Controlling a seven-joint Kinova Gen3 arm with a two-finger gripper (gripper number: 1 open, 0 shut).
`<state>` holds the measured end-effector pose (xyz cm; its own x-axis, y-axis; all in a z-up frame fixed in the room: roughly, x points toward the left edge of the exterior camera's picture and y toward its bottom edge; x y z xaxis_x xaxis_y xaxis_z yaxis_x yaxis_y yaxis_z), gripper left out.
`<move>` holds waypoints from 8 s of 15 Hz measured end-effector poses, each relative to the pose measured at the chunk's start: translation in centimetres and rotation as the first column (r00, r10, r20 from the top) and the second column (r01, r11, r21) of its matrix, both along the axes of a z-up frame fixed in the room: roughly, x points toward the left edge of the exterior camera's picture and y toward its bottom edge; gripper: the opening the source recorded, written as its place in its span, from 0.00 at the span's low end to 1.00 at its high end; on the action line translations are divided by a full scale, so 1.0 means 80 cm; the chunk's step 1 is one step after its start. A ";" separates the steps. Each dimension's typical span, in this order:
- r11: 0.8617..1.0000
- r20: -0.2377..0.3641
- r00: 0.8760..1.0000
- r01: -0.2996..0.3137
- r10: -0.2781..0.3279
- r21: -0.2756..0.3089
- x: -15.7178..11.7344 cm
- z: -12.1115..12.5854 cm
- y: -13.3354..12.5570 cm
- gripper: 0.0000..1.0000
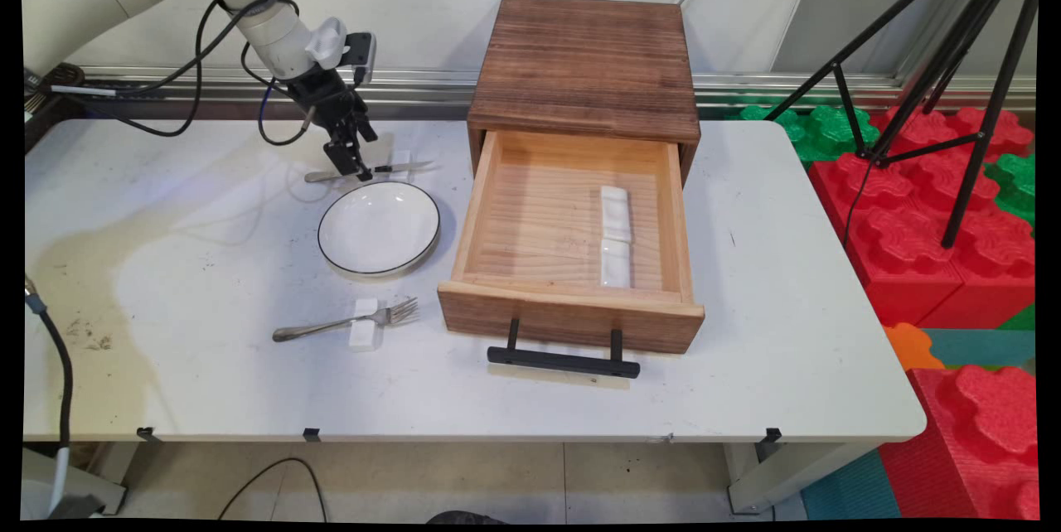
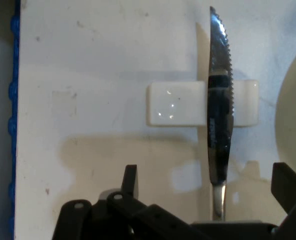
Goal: Pick up the knife from the left of the white plate, then place the picked object into the drawer
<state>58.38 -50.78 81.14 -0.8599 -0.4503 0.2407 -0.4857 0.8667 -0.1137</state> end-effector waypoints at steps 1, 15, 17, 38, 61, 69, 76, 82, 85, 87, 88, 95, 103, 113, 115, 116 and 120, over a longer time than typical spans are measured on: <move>1.000 0.003 1.000 0.002 -0.002 0.000 0.000 -0.001 -0.001 1.00; 0.998 0.016 0.998 0.055 -0.055 0.023 0.003 -0.006 0.013 0.00; 0.999 0.014 0.999 0.047 -0.048 0.018 0.006 -0.003 0.015 0.00; 0.992 -0.086 0.995 -0.054 0.045 -0.112 0.010 0.198 0.041 0.00; 0.980 -0.252 0.961 0.064 -0.112 -0.191 -0.227 0.279 0.065 0.00; 0.981 -0.276 0.950 0.101 -0.145 -0.167 -0.308 0.241 0.060 0.00; 0.983 -0.288 0.945 0.117 -0.154 -0.140 -0.338 0.188 0.052 0.00; 0.983 -0.292 0.943 0.123 -0.158 -0.135 -0.347 0.139 0.034 0.00; 0.983 -0.292 0.943 0.127 -0.162 -0.133 -0.350 0.116 0.026 0.00; 0.983 -0.291 0.943 0.129 -0.162 -0.131 -0.352 0.105 0.023 0.00; 0.983 -0.289 0.944 0.129 -0.162 -0.129 -0.352 0.098 0.020 0.00; 0.983 -0.278 0.947 0.133 -0.163 -0.124 -0.359 0.060 0.003 0.00; 0.982 -0.259 0.951 0.145 -0.172 -0.119 -0.364 0.031 -0.008 0.00; 0.981 -0.250 0.951 0.157 -0.181 -0.111 -0.369 0.010 -0.013 1.00; 0.981 -0.249 0.952 0.155 -0.180 -0.116 -0.371 0.008 -0.014 1.00; 0.981 -0.248 0.952 0.152 -0.179 -0.122 -0.371 0.008 -0.015 1.00; 0.980 -0.244 0.955 0.137 -0.169 -0.144 -0.369 0.009 -0.015 1.00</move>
